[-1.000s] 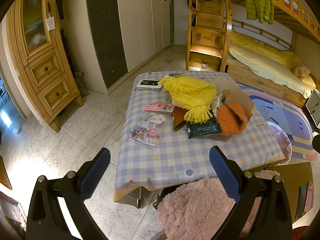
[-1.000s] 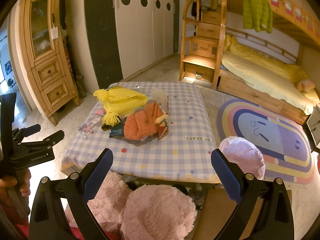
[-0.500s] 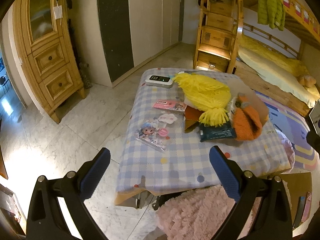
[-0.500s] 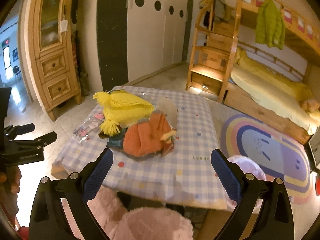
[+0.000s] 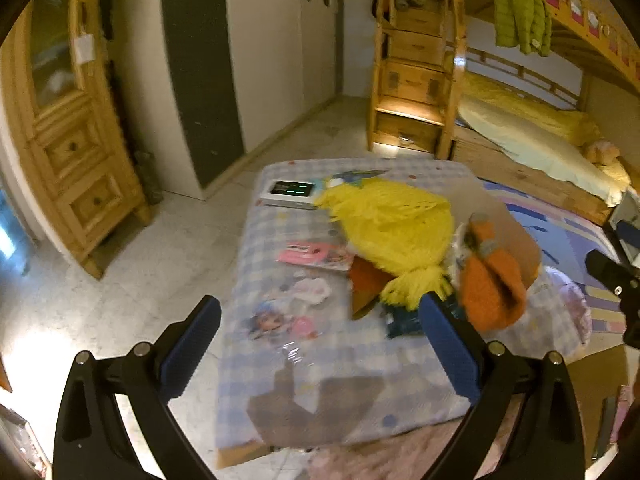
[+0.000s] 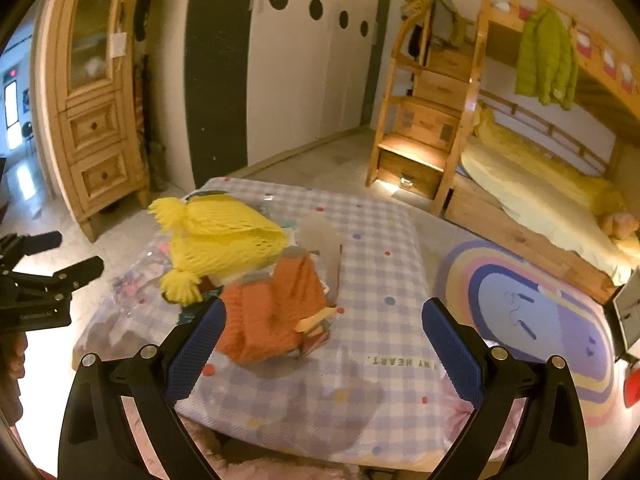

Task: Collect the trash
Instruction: 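Close the left gripper on the yellow mesh net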

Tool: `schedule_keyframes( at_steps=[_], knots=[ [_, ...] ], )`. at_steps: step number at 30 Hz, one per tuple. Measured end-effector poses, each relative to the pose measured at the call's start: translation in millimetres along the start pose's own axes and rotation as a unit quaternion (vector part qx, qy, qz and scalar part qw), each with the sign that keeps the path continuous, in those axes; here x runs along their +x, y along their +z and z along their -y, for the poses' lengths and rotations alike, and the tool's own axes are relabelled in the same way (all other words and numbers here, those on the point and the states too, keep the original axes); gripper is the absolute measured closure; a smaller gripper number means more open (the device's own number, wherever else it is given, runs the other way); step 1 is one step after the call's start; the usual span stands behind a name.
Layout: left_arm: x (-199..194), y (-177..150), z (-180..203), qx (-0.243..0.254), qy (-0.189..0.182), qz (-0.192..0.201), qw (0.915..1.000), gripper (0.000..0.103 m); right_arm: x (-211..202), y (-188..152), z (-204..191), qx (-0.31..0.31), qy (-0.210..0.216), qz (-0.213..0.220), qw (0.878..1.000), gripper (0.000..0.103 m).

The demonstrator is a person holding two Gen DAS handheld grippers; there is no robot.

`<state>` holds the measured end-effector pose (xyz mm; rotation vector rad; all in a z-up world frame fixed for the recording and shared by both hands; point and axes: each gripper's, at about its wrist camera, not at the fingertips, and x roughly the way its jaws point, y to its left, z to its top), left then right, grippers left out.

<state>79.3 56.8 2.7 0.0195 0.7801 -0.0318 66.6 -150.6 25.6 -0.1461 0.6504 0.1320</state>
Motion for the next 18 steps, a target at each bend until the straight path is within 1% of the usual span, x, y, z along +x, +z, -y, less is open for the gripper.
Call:
schedule_keyframes(
  at_steps=[3,5,7,8,9,10,13,17,18],
  knots=[
    [18.2,11.2,10.2,0.001,-0.02,-0.011,0.9997,0.007,7.0,1.5,9.8,0.012,0.002,0.003,1.0,0.008],
    [26.9,15.1,17.4,0.003,-0.022,-0.013,0.9997,0.008,10.9,3.5,14.3,0.014,0.005,0.009,1.0,0.011],
    [38.8,20.7,26.1,0.007,-0.027,-0.021,0.9994,0.009,13.5,4.8,18.1,0.014,0.001,0.014,1.0,0.012],
    [43.2,22.8,30.2,0.007,-0.03,-0.025,0.9992,0.011,16.0,6.1,20.6,0.014,0.001,0.015,1.0,0.018],
    [48.0,25.0,33.8,0.009,-0.032,-0.027,0.9991,0.013,18.1,6.9,22.3,0.015,0.002,0.013,1.0,0.028],
    [53.3,27.8,38.4,0.013,-0.032,-0.029,0.999,0.013,20.3,8.1,23.4,0.017,0.0,0.011,1.0,0.04],
    [68.8,34.3,49.5,0.022,-0.036,-0.035,0.9985,0.014,29.0,9.1,31.0,0.033,0.006,-0.003,0.999,0.04],
    [93.5,38.2,59.2,0.029,-0.041,-0.059,0.997,0.024,33.4,8.3,34.3,0.032,0.008,-0.008,0.999,0.04],
    [99.4,37.7,60.7,0.029,-0.041,-0.066,0.9965,0.03,33.6,7.4,34.4,0.032,0.009,-0.009,0.999,0.04]
  ],
)
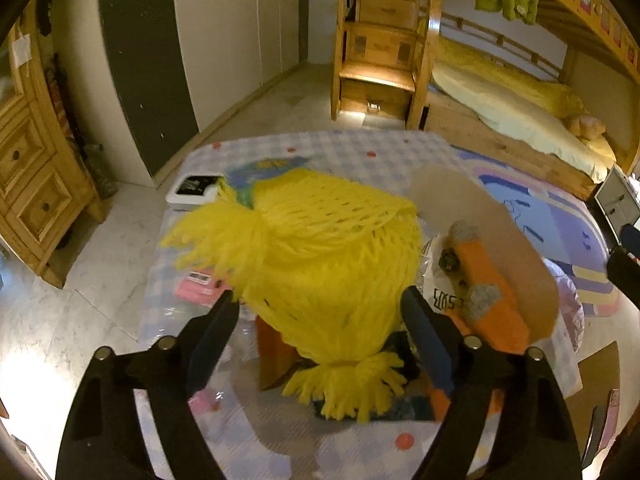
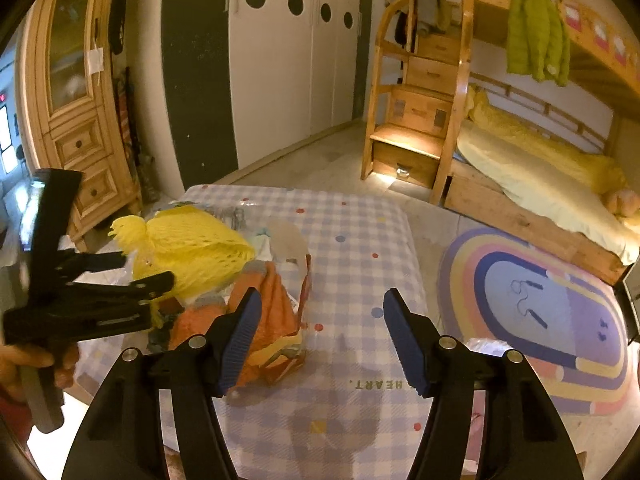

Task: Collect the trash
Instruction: 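Close the left gripper on the yellow mesh net, then lift the yellow mesh net with the left gripper while the right gripper grasps the doll package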

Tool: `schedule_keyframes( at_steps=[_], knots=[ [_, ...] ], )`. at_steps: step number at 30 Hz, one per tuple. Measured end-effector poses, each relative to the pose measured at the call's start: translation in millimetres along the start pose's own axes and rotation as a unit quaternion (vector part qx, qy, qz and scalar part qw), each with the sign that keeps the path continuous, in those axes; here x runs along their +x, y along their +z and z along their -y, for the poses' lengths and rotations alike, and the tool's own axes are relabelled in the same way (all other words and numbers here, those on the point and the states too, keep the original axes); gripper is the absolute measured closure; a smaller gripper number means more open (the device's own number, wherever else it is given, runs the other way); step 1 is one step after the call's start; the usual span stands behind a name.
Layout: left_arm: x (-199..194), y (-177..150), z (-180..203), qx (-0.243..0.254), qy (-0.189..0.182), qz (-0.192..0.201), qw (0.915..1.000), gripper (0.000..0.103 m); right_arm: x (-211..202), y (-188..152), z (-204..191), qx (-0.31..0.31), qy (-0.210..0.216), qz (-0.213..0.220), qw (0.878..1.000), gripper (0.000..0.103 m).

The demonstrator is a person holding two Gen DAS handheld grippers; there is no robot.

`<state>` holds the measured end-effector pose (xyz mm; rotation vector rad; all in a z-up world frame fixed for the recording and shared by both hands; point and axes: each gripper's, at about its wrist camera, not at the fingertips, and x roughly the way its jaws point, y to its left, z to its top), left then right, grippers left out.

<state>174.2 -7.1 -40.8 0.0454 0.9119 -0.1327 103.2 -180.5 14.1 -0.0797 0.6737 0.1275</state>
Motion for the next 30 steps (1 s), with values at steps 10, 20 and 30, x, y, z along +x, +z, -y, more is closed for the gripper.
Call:
schedule_keyframes(
  at_steps=[10,20,30],
  knots=[
    [2.6,-5.8,5.3,0.02,-0.036,0.005,0.9991,0.091,-5.3,-10.1,4.7,0.016,0.013,-0.013,1.0,0.038],
    [-84.1,7.0,3.5,0.042,-0.018,0.126,0.9909,0.092,-31.0,-9.4,10.2,0.022,0.011,0.01,1.0,0.029],
    [-134.7,-44.5,-52.8,0.019,0.098,0.151,0.9835,0.092,-40.9,-13.1,-30.5,0.003,0.051,0.009,0.999,0.048]
  ],
)
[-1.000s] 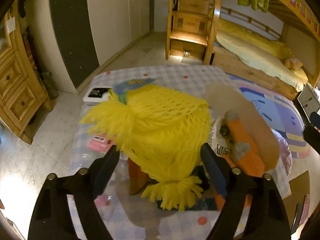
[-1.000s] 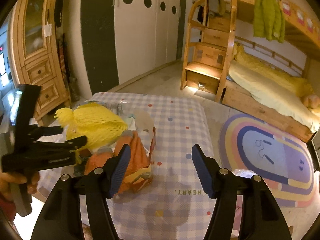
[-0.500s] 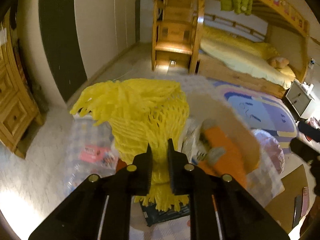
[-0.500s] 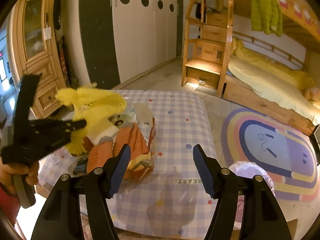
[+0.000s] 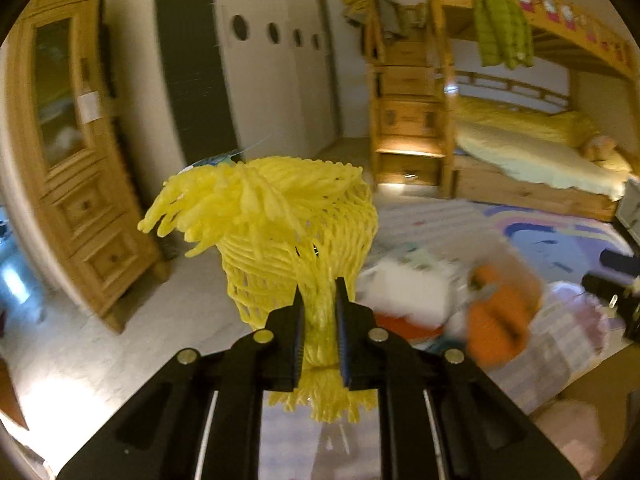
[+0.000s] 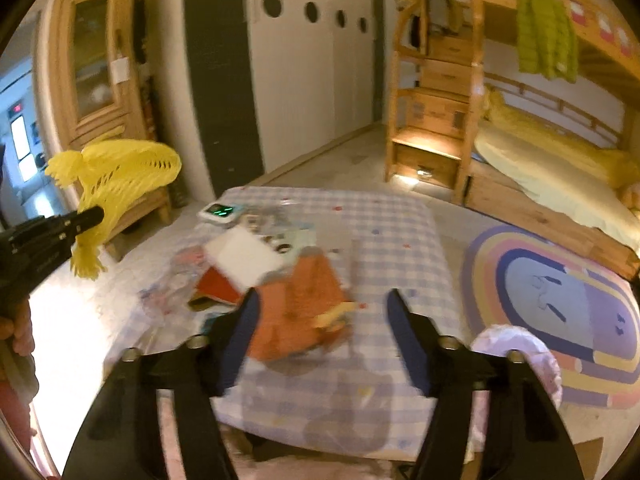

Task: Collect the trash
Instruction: 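Lift the yellow mesh net with the left gripper while the right gripper grasps the doll package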

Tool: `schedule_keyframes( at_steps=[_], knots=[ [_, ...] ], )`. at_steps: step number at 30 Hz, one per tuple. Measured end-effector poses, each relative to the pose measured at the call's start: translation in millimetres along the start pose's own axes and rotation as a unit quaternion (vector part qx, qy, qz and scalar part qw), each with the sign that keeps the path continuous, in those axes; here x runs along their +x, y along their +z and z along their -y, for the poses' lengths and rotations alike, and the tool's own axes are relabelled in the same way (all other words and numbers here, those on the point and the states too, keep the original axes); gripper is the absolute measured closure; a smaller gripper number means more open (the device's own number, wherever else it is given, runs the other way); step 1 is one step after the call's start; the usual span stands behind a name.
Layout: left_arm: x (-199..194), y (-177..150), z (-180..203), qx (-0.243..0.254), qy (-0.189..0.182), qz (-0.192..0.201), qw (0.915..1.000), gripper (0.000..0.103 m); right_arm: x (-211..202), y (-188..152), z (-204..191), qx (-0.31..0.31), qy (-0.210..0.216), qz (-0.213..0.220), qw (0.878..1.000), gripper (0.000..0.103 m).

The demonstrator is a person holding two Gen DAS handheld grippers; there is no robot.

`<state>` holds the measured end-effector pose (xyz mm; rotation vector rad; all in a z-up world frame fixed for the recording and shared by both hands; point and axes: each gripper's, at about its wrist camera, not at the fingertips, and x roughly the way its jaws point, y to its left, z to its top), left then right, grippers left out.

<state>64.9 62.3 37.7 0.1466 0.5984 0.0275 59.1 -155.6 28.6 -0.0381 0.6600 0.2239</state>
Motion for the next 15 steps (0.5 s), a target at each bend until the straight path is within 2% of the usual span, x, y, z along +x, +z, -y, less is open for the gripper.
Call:
schedule_keyframes(
  at_steps=[2,7,10,15],
  knots=[
    [-6.4,-14.3,-14.8,-0.003,0.018,-0.002,0.9998,0.092,6.0,1.3,-20.1,-0.009,0.019,-0.005,1.0,0.057],
    [-8.4,-42.4,-45.3,-0.018,0.04,-0.015,0.9989,0.092,25.2,0.6,-75.4,-0.042,0.057,-0.014,0.997,0.057],
    [-7.0,-55.8,-57.4,-0.025,0.037,-0.017,0.9989,0.092,36.6,2.6,-95.1,-0.055,0.058,-0.014,0.997,0.056],
    [4.0,-67.2,-67.2,-0.033,0.039,-0.016,0.9985,0.092,57.1,4.3,-112.0,-0.051,0.066,-0.045,0.995,0.056]
  ],
)
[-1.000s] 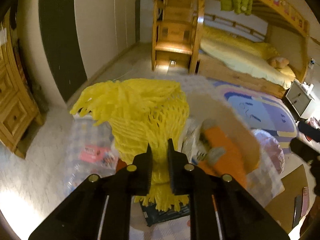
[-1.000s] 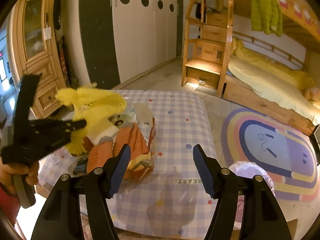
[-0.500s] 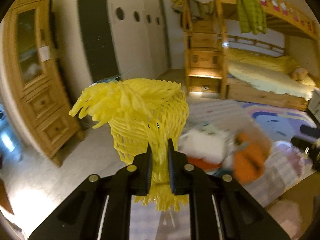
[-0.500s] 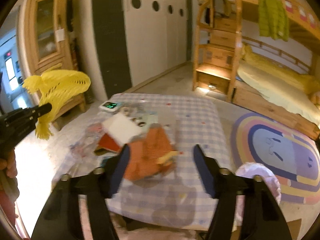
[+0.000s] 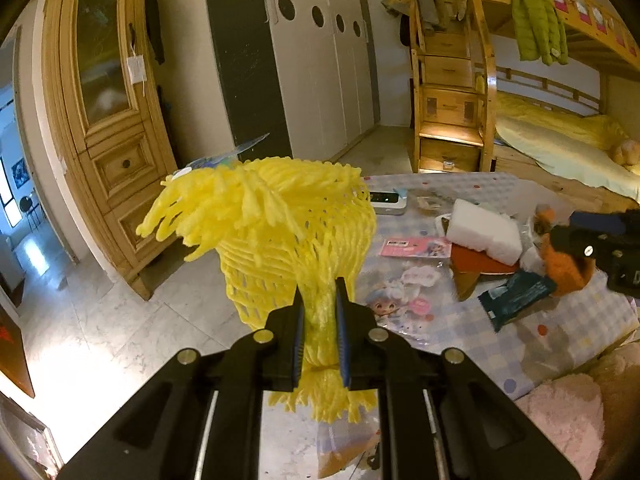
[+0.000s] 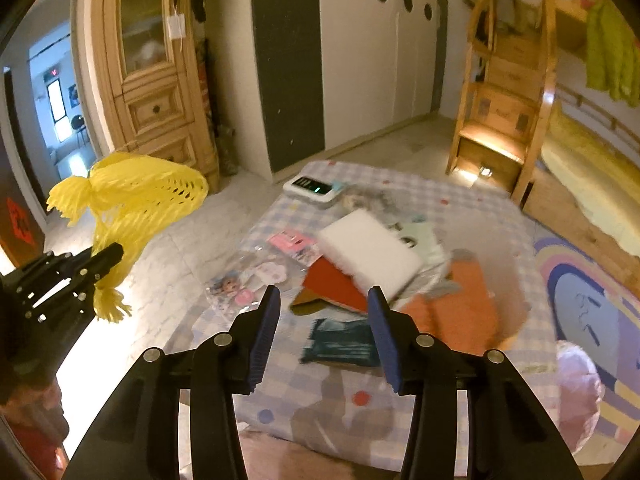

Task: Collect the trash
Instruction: 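Lift the yellow mesh net with the left gripper while the right gripper grasps the doll package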

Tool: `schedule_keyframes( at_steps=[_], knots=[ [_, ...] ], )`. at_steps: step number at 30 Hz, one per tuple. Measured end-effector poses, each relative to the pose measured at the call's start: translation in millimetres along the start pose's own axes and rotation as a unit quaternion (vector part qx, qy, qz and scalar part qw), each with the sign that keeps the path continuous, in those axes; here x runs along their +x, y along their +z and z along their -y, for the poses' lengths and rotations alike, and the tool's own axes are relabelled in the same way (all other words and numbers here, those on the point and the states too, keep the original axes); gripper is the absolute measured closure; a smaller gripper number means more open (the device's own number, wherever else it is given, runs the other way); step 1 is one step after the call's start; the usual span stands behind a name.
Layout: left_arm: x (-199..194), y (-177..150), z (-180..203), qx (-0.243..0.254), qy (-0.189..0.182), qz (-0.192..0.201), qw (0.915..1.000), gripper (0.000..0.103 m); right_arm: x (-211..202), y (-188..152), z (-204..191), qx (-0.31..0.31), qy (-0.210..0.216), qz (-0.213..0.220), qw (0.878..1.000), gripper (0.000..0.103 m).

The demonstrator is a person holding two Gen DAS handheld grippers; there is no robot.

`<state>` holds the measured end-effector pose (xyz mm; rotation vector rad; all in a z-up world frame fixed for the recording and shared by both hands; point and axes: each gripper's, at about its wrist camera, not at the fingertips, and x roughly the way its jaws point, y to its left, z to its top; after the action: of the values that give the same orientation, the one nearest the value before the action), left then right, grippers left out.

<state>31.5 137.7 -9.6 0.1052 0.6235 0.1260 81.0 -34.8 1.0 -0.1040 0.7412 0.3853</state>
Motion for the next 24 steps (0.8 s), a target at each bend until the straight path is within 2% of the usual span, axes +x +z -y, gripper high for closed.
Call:
schedule_keyframes(
  at_steps=[5,12,15,17,24],
  knots=[
    [31.6,-20.0,-5.9,0.018,-0.004,-0.011,0.9998,0.092,26.8,0.3,-30.7,-0.01,0.009,-0.025,1.0,0.056],
    [77.5,-46.8,-9.5,0.037,-0.052,-0.065,0.9959,0.092,63.0,-5.2,-55.1,0.001,0.008,-0.05,0.999,0.055],
    [81.2,-56.2,-12.2,0.043,-0.066,-0.07,0.9944,0.092,78.5,-8.9,-60.4,0.009,0.007,-0.063,0.998,0.054],
    [82.8,-59.9,-14.1,0.046,-0.076,-0.074,0.9933,0.092,86.5,-11.2,-61.7,0.016,0.008,-0.07,0.997,0.048],
    [84.1,-66.9,-19.0,0.052,-0.092,-0.082,0.9911,0.092,111.1,-17.4,-57.8,0.041,0.0,-0.093,0.995,0.048]
  ],
)
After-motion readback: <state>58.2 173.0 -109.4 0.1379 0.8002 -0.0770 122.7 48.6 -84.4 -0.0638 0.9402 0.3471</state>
